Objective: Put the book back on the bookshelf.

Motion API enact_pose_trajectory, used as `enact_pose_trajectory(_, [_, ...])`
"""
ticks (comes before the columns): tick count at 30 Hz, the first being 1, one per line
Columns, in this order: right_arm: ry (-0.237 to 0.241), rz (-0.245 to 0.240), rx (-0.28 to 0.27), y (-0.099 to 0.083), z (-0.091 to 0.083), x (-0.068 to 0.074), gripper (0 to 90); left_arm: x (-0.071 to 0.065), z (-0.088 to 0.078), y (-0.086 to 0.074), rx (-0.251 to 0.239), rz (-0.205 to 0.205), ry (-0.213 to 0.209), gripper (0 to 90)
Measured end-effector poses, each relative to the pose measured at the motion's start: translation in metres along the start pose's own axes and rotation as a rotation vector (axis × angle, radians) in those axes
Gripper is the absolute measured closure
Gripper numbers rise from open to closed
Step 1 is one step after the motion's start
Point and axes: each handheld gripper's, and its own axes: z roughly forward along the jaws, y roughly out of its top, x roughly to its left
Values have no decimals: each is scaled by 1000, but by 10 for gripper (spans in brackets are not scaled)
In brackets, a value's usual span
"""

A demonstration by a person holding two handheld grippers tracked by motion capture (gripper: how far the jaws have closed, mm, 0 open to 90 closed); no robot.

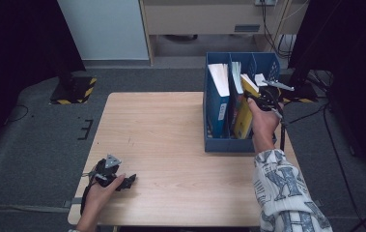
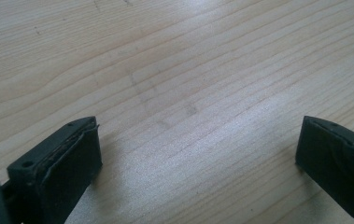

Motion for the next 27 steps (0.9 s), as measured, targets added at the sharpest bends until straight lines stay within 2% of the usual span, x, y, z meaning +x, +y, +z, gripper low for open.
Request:
enact_pose_trajectory(18, [-8, -16, 36, -3, 1, 1, 737, 0, 0, 0, -2, -1, -1, 0])
enact_pose_trajectory(27, [0, -7, 46, -4, -2, -1, 735, 0, 0, 0, -2, -2, 0, 0])
